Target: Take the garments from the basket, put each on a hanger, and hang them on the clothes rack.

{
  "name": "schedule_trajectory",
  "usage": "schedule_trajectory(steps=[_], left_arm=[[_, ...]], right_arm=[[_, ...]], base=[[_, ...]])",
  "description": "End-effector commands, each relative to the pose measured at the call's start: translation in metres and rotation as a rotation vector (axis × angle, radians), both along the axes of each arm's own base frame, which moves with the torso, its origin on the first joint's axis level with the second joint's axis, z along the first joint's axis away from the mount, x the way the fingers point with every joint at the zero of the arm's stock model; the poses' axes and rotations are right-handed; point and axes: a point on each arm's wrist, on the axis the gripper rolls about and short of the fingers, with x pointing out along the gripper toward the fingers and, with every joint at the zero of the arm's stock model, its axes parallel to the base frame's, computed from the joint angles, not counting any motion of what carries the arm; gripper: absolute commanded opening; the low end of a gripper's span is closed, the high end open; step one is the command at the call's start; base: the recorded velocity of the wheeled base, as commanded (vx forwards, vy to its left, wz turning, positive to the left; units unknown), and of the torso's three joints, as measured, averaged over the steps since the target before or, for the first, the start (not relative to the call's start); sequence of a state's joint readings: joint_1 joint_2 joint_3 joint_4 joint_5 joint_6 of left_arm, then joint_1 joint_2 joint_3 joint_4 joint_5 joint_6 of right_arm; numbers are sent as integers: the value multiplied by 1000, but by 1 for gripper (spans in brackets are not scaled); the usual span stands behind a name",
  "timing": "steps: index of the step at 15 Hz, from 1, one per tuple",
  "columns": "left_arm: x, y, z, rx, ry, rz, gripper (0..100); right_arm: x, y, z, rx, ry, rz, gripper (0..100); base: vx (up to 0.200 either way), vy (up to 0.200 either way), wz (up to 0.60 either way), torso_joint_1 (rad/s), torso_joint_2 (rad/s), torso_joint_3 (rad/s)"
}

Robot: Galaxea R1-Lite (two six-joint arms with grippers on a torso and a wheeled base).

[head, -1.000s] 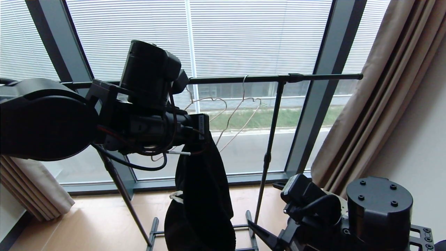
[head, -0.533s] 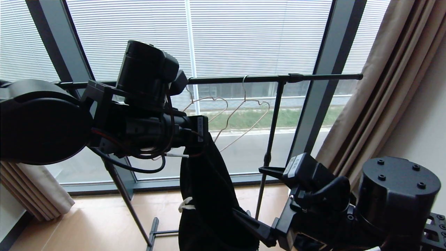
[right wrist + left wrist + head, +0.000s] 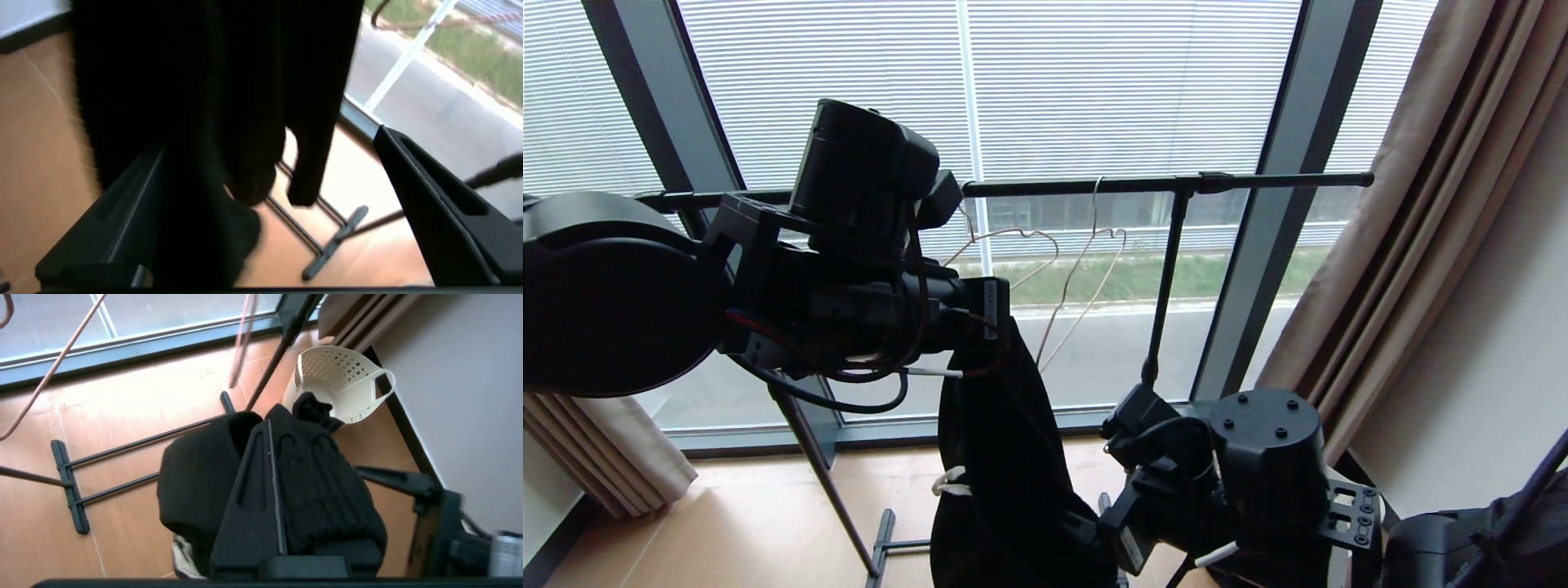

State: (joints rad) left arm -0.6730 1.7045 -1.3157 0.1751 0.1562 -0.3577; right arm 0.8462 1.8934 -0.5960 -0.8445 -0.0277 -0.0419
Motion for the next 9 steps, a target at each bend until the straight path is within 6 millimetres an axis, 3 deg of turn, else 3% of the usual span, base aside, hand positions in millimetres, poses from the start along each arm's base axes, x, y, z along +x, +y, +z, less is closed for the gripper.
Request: schedule_trajectory(steps=[1,4,5,7,9], left_arm=[[-3,2,0,-1,0,0,0],[-4,4,-2,3,6,1,0],[-4,4,-2,3,6,1,0],[-4,4,-3,6,10,1,0],[-13,11,-13,36,39,-9,0]], right_arm=[[4,3,-19,-45,43,-5,100],[2,1,-18,-32,57,-18,100],[3,1,-18,-29,57,-20,0],[6,-2,-16,-7,67,-46,0],[17,-17,-3,63,63,-128,0]], base=[[0,0,0,0,0,0],[0,0,0,0,0,0],[0,0,0,0,0,0],[0,0,0,0,0,0],[0,0,0,0,0,0]])
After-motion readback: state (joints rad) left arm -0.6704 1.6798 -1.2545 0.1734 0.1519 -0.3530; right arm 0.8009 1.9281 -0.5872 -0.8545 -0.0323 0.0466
